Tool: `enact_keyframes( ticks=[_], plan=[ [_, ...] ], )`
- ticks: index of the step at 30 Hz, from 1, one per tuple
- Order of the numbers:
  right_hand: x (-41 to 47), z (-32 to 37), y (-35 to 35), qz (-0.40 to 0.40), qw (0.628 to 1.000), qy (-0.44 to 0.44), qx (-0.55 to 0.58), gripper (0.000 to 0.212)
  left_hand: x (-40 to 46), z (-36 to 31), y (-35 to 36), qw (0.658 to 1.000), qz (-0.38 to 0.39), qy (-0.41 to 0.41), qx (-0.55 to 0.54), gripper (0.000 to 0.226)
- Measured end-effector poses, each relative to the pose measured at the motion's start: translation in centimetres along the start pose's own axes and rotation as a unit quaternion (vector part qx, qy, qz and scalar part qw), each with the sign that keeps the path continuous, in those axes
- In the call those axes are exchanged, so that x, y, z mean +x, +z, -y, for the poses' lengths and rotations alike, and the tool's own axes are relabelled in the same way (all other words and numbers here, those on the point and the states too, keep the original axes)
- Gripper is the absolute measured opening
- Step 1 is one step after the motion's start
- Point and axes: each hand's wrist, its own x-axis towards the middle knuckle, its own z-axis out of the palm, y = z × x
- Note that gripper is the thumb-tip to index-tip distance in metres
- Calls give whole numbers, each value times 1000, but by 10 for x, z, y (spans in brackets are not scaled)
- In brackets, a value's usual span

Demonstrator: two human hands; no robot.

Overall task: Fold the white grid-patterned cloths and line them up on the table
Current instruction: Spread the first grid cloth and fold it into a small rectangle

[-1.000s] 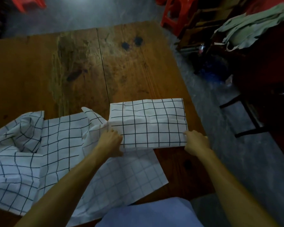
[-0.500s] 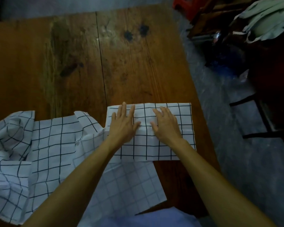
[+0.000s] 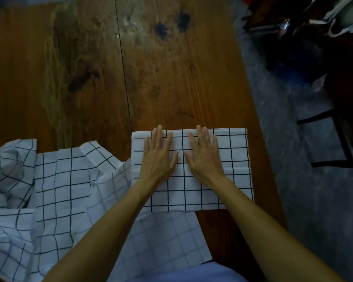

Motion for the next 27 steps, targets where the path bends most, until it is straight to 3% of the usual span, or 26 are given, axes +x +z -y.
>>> enact_keyframes(
  ticks=[10,12,15,19,22,27],
  plan=[
    [-8,-32,6,-25,996,86,-19,68,-3,24,8,988,25,-151,-6,71],
    [-7,-31,5,-31,995,91,-21,69,-4,21,6,989,10,-145,16,72],
    [-1,-13,5,-47,998,50,-14,65,1,8,9,996,-38,-72,22,68],
    [9,15,13,-31,999,-14,24,59,6,-11,22,1000,-16,3,-23,63],
    [7,4,16,-26,999,3,21,59,2,0,23,1000,1,-20,-22,64],
    [-14,-49,8,-74,991,112,-19,57,-7,31,13,995,-8,-100,-17,70]
  ],
)
